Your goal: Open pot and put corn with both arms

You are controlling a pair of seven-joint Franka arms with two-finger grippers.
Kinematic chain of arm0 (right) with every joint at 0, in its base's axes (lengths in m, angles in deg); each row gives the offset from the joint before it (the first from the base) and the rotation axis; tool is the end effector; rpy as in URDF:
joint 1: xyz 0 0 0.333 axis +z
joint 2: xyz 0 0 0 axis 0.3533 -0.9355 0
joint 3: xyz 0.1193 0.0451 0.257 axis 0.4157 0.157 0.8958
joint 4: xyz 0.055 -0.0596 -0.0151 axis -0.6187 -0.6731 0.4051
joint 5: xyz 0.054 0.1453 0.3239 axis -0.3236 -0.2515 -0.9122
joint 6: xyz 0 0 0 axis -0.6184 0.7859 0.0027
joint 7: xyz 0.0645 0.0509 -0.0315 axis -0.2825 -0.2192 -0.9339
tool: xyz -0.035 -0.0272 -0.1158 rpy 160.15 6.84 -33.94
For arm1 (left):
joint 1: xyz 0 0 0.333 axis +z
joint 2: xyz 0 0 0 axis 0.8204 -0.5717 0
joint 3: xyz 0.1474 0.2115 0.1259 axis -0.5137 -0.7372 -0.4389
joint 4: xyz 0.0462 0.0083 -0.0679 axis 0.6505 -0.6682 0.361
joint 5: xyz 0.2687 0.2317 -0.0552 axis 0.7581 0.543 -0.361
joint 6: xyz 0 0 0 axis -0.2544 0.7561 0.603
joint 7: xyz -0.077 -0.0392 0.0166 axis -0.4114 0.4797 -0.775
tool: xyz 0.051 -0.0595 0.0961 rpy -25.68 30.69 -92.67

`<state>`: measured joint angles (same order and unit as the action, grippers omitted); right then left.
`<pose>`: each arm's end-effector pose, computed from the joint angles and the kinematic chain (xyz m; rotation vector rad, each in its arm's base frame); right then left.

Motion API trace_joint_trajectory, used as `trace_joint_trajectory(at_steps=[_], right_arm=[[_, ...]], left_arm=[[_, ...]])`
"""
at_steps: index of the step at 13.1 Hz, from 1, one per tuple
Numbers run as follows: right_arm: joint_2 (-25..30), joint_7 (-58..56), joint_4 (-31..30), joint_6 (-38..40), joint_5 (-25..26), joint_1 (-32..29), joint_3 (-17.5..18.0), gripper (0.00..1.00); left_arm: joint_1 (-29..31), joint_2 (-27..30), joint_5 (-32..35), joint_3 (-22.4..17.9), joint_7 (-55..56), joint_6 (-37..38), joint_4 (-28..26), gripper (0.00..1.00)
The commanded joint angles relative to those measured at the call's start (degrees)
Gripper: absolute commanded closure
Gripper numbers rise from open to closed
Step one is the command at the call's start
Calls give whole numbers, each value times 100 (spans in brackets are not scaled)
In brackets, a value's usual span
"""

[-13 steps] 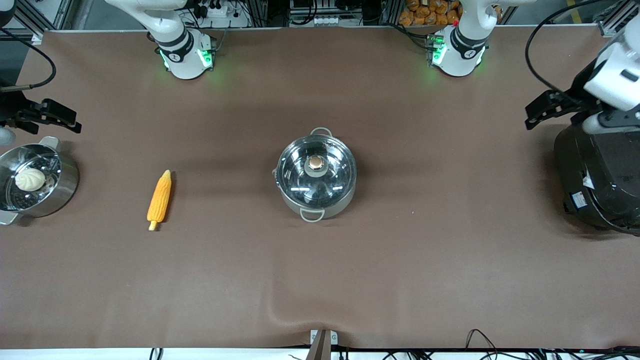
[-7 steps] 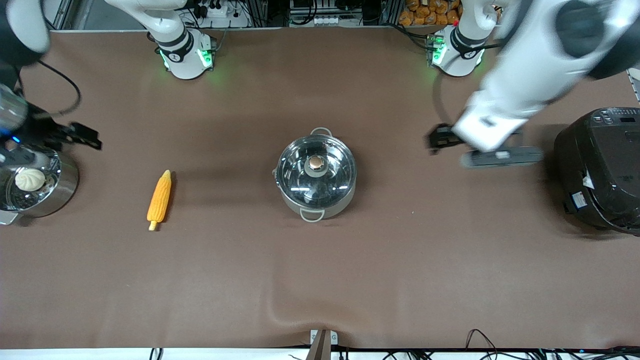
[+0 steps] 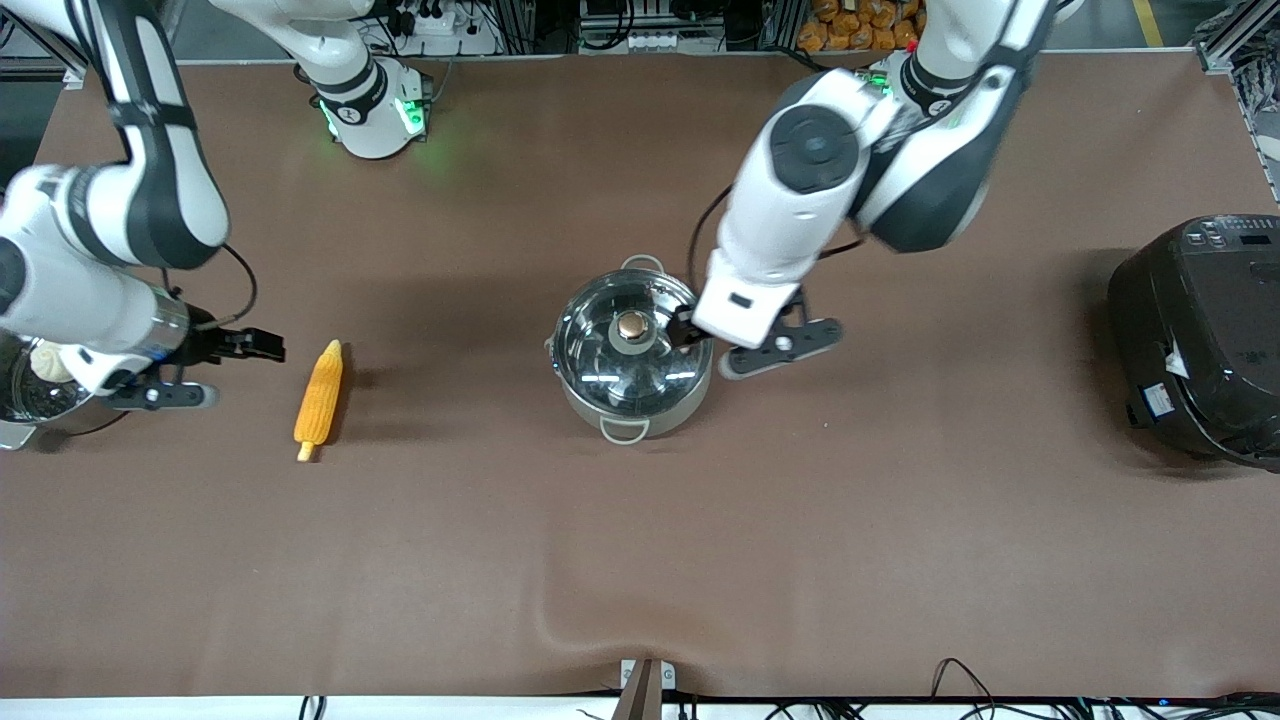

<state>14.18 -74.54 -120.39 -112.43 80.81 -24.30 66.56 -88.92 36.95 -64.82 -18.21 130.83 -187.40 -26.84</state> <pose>0.5413 -0.0252 0.3267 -3.1069 -0.0099 0.2509 0.5185 -0.4131 0.4292 2.9618 0.5635 0.0203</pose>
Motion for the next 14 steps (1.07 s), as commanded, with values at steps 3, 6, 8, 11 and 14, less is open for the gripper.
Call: trace_joint_trajectory(at_steps=[3, 6, 8, 11, 14], right_arm=[[-713, 15, -43, -491, -31, -114, 13, 0], [-819, 15, -44, -518, -31, -114, 13, 0], [-871, 23, -52, -536, -31, -97, 13, 0], [-1073, 67, -52, -799, -31, -97, 13, 0], [-1161, 76, -70, -974, -31, -97, 22, 0]], left_arm=[[-759, -611, 299, -362, 819, -241, 263, 0], [-1269, -884, 299, -793, 1163, -515, 289, 0], [-1358, -1068, 299, -820, 1172, -515, 403, 0], [-1499, -1122, 307, -838, 1181, -497, 430, 0], [-1639, -1157, 404, -820, 1181, -462, 403, 0]])
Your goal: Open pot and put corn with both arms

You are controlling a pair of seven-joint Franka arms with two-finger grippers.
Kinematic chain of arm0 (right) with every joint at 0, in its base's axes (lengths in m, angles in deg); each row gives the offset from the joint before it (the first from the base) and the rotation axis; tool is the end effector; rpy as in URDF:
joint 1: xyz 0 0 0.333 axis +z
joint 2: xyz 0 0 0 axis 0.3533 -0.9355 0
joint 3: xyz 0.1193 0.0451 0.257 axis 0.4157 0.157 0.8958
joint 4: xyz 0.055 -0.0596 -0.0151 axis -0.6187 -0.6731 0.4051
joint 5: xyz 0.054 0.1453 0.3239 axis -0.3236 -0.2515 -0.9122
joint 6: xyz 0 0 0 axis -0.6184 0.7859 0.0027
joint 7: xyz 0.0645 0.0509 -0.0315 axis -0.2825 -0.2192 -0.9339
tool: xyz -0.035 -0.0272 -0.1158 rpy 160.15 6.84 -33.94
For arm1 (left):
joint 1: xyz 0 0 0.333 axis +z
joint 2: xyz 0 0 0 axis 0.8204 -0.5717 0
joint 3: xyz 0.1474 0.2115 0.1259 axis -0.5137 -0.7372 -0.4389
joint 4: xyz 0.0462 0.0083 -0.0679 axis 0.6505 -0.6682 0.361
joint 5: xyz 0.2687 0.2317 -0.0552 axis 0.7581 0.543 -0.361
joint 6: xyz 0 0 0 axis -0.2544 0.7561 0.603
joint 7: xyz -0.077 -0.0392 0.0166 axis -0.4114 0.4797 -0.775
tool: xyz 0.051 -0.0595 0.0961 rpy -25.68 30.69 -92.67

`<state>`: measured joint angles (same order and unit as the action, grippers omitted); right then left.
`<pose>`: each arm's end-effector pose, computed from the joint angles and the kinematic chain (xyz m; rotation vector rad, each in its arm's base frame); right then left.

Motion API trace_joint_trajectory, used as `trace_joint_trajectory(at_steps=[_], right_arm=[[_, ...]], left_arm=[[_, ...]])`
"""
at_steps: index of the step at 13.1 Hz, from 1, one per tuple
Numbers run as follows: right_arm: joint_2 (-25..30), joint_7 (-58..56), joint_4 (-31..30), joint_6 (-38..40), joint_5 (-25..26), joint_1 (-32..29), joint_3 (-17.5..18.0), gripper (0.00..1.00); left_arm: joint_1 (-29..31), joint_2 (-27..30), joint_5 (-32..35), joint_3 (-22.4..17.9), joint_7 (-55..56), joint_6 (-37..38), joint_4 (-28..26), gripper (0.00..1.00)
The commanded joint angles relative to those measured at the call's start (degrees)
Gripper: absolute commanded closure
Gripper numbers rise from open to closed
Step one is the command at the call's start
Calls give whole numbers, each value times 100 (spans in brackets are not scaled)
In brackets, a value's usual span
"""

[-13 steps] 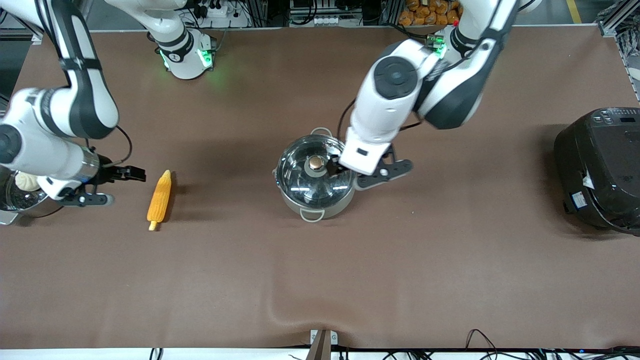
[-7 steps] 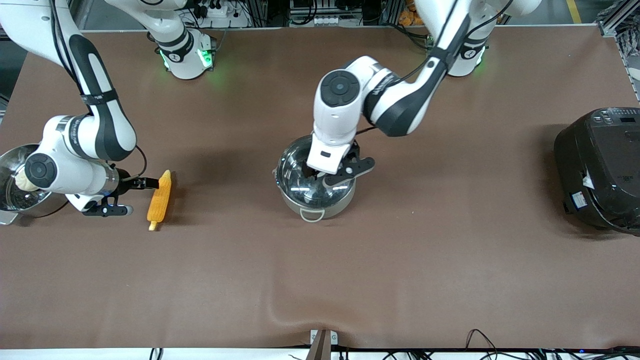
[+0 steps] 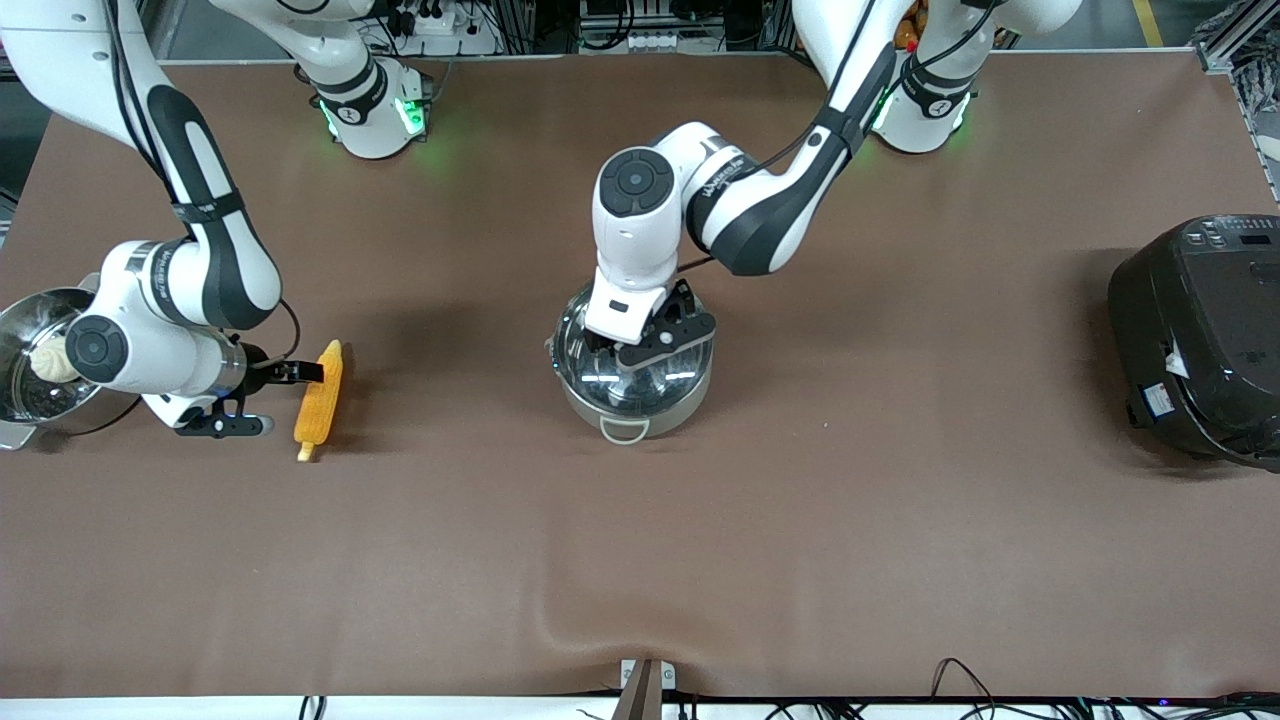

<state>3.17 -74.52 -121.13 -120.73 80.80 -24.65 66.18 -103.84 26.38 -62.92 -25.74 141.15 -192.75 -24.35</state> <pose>0.5461 -0.0326 0.2259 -3.0946 0.0141 0.3437 0.4694 -0.5047 0.3320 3.0451 0.6112 0.0769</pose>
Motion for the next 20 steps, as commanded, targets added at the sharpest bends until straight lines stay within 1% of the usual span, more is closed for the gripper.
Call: trace_joint_trajectory(at_steps=[1, 5, 7, 8, 10, 14, 15, 16, 17, 18, 19, 20], right_arm=[[-121, 74, 4, -284, -30, -61, 60, 0], [-157, 74, 30, -390, -38, -44, 51, 0], [-437, 82, 21, -819, -30, -8, 51, 0], [-569, 74, 13, -1039, -30, -8, 51, 0], [-632, 82, 13, -1112, -30, -8, 51, 0], [-640, 74, 13, -1112, -30, -8, 51, 0], [-640, 74, 13, -1112, -30, 0, 51, 38], [-649, 74, 4, -1112, -30, 9, 51, 77], [-649, 82, 4, -1121, -30, 9, 51, 97], [-649, 82, 4, -1112, -30, 18, 51, 100], [-649, 74, 4, -1112, -30, 27, 51, 100], [-649, 74, 4, -1103, -30, 36, 51, 100]], left_arm=[[-156, -126, 232, -67, 148, 81, 146, 0], [-156, -100, 241, -67, 148, 116, 137, 0], [-147, -82, 232, -67, 148, 116, 120, 0], [-147, -82, 232, -67, 148, 116, 111, 4], [-139, -73, 223, -67, 148, 116, 102, 19], [-112, -82, 215, -58, 148, 125, 93, 34], [-112, -99, 215, -58, 148, 125, 93, 37], [-112, -99, 223, -58, 148, 125, 93, 37], [-130, -108, 223, -58, 157, 125, 84, 37], [-138, -108, 223, -58, 157, 125, 67, 37], [-147, -108, 215, -58, 157, 125, 58, 37], [-147, -91, 206, -58, 157, 134, 58, 39]])
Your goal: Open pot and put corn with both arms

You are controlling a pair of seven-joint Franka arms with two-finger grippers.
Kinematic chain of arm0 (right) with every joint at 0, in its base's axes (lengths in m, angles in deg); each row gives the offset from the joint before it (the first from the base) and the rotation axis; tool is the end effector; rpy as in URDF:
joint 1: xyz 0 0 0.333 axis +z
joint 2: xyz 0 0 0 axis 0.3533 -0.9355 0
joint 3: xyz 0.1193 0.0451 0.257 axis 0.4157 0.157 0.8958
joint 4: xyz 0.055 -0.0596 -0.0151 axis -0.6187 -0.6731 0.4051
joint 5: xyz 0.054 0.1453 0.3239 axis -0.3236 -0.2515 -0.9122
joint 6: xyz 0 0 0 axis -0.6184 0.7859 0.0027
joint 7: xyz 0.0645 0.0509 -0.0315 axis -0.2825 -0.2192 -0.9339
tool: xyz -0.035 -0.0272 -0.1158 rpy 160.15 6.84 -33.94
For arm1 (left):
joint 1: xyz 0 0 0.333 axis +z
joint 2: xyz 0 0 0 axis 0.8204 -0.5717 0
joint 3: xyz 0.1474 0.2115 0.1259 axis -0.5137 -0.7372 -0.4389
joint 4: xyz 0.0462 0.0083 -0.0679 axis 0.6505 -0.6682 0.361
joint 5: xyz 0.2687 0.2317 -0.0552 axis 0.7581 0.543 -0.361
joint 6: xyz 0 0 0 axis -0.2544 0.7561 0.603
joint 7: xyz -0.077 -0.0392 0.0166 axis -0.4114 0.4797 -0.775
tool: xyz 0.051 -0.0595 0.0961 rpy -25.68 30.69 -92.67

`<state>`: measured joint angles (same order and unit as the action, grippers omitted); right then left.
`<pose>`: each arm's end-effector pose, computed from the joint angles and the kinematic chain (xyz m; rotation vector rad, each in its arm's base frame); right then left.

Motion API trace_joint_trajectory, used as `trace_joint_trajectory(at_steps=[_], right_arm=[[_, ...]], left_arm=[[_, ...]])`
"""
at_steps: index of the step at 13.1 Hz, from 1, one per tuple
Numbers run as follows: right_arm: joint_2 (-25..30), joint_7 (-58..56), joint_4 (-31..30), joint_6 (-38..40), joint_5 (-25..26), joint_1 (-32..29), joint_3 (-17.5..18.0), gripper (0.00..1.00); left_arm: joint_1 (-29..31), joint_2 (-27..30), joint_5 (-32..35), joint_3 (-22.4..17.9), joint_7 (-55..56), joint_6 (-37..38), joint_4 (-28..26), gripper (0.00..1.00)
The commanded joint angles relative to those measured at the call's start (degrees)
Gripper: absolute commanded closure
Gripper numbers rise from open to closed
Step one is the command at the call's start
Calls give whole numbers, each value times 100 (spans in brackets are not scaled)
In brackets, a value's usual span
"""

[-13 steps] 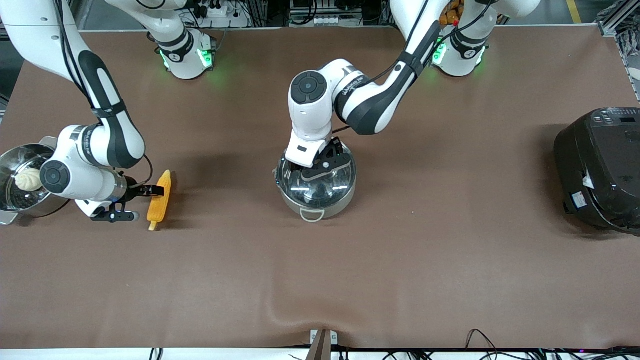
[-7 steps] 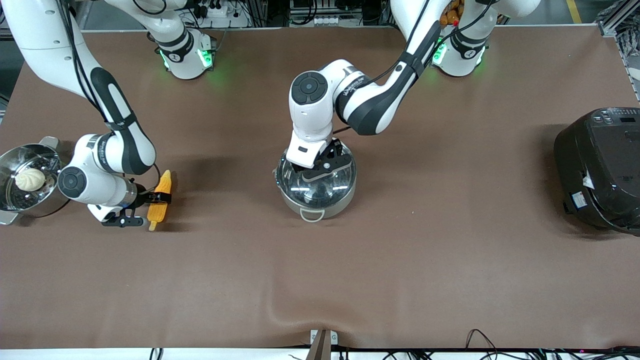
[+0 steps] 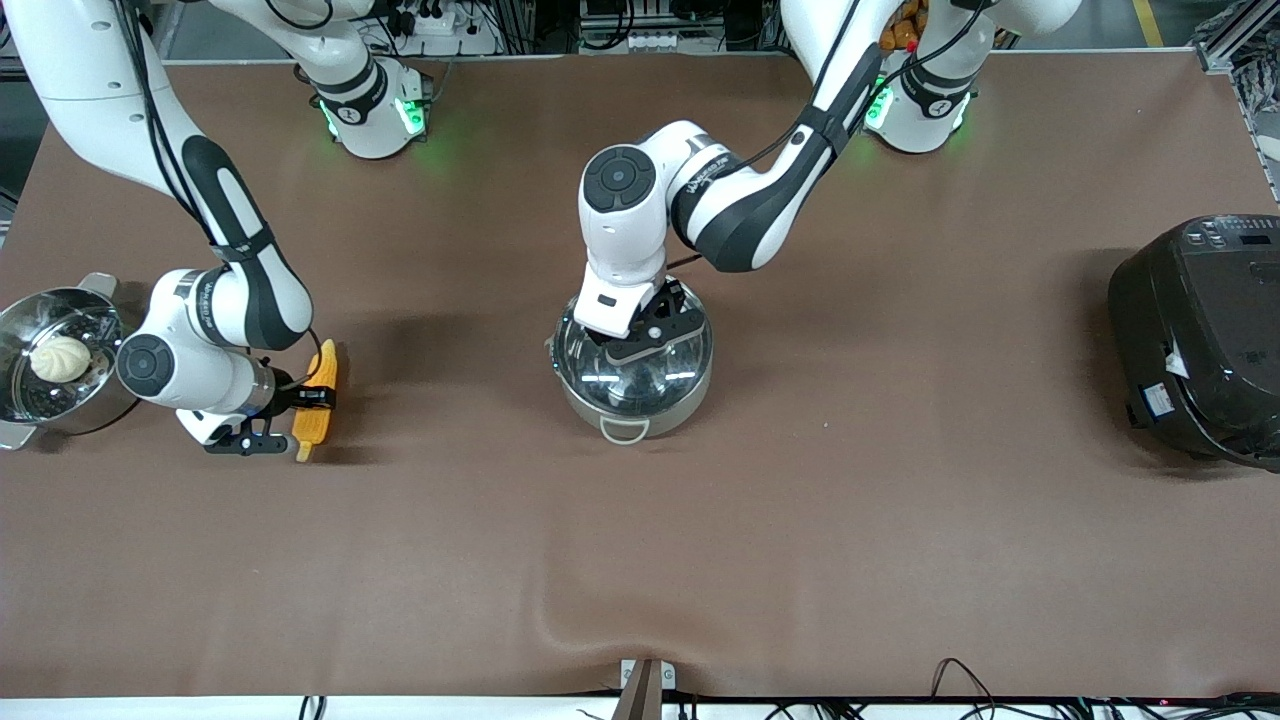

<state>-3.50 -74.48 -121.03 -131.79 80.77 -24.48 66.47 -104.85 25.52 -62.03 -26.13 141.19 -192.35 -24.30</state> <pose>0.5581 -0.0292 0.1744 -3.1090 0.0074 0.2226 0.4636 -0.5091 0.3215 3.0773 0.5885 0.0853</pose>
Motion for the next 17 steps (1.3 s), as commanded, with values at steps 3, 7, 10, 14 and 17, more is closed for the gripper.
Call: trace_joint_trajectory(at_steps=[3, 7, 10, 14, 17], right_arm=[[123, 70, 2, 73, -27, 27, 22, 100], [378, 70, 99, 442, -27, 106, 22, 100], [457, 70, 125, 538, -18, 150, 31, 100], [492, 79, 213, 767, -27, 194, 31, 100], [510, 88, 213, 776, -27, 212, 31, 100]], left_arm=[[-47, -14, 90, -19, 154, 120, 44, 50], [-47, 4, 73, -10, 154, 173, 44, 66], [-47, 12, 73, -10, 154, 182, 44, 86], [-12, 135, 73, -10, 145, 357, 35, 100], [50, 529, 99, -19, 75, 769, 35, 100]])
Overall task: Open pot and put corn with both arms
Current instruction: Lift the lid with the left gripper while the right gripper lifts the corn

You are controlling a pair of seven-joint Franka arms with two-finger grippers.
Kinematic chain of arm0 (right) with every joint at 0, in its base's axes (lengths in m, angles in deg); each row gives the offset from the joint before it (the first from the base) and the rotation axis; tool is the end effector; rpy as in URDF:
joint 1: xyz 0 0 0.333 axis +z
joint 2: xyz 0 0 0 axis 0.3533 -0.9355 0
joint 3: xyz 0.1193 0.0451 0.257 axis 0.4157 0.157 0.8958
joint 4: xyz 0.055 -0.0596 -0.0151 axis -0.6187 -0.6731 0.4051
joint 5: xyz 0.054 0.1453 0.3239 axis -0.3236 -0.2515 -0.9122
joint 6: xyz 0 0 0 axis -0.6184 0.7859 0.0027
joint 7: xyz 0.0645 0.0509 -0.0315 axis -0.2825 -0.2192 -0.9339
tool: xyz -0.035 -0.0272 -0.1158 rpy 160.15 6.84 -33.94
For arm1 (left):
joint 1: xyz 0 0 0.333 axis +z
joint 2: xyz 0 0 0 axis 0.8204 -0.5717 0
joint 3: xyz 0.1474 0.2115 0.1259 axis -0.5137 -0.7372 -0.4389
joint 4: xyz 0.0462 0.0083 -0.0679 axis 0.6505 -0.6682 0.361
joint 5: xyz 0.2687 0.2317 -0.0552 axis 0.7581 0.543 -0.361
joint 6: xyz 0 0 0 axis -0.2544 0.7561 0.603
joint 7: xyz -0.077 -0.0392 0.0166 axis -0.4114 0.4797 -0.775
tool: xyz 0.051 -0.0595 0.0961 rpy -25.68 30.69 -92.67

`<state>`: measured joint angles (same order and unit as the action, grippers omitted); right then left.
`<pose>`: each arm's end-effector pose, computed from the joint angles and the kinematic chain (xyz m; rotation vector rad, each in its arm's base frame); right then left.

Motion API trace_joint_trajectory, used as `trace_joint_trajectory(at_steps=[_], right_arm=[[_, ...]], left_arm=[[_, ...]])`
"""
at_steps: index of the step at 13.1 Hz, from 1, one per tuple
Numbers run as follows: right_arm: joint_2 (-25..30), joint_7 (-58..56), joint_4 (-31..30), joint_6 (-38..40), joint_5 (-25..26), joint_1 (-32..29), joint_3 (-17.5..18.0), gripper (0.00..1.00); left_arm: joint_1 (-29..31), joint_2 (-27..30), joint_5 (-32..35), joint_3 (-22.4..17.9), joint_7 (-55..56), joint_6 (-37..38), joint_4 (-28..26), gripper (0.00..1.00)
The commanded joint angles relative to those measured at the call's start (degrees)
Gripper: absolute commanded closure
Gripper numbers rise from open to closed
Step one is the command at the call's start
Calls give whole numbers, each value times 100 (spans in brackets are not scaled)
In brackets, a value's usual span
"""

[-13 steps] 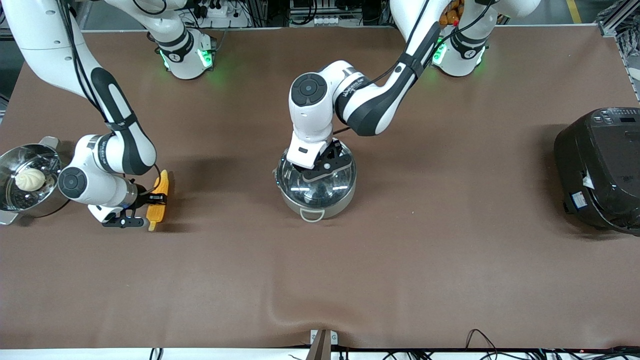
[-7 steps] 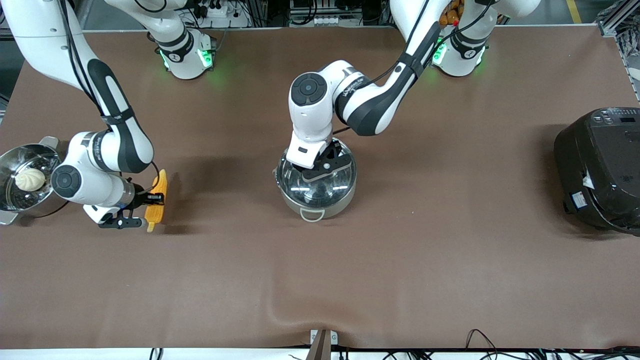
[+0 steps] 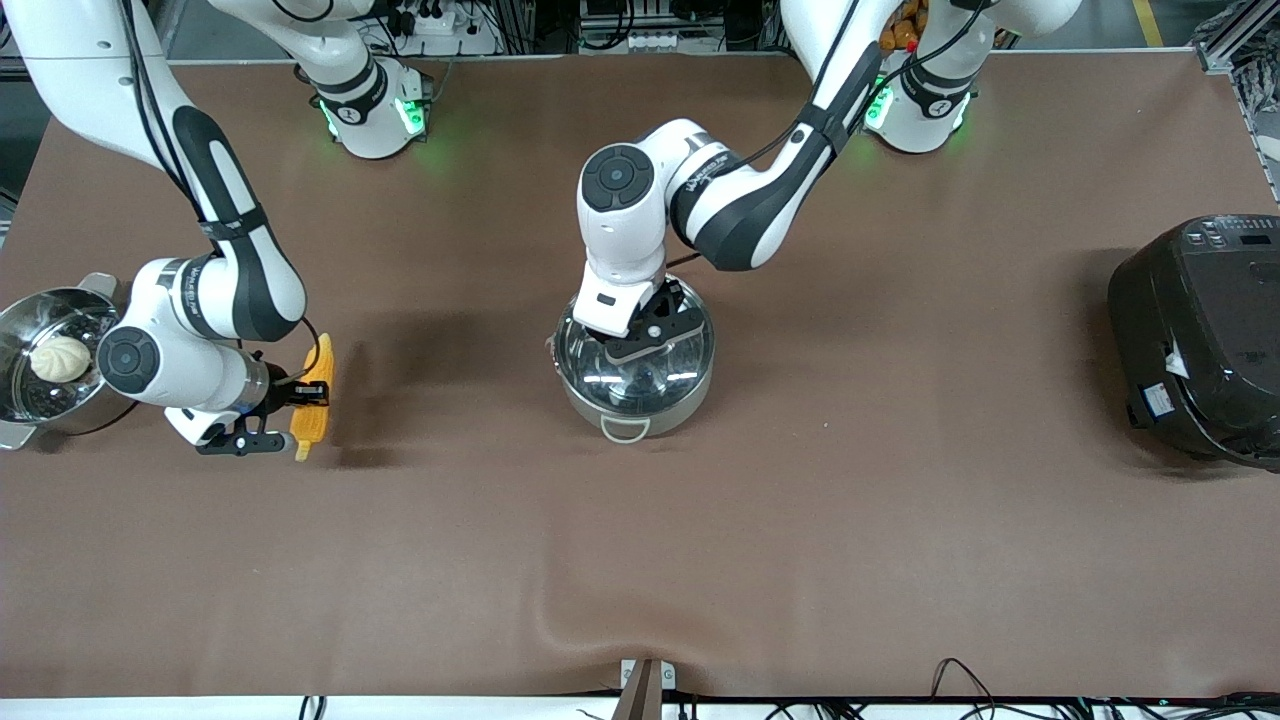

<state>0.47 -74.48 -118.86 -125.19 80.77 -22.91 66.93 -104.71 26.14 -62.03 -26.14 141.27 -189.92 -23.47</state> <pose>0.5660 -0.0095 0.2190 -3.1059 -0.0492 0.2353 0.4633 -0.5060 0.3316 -3.0763 -0.5964 -0.0714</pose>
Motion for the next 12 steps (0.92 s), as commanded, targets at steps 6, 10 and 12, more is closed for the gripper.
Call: trace_joint_trajectory(at_steps=[6, 10, 12], right_arm=[[280, 1200, 452, 1125, -35, 607, 72, 100], [509, 1721, 1269, 2181, -694, 1142, 661, 100], [509, 1940, 1603, 2218, -660, 1817, 697, 100]], left_arm=[[860, 1566, 100, -9, -678, 1334, -143, 100], [2116, 2059, 64, 8, -2442, 1512, -608, 100], [2714, 2130, 73, 8, -3270, 1468, -995, 100]])
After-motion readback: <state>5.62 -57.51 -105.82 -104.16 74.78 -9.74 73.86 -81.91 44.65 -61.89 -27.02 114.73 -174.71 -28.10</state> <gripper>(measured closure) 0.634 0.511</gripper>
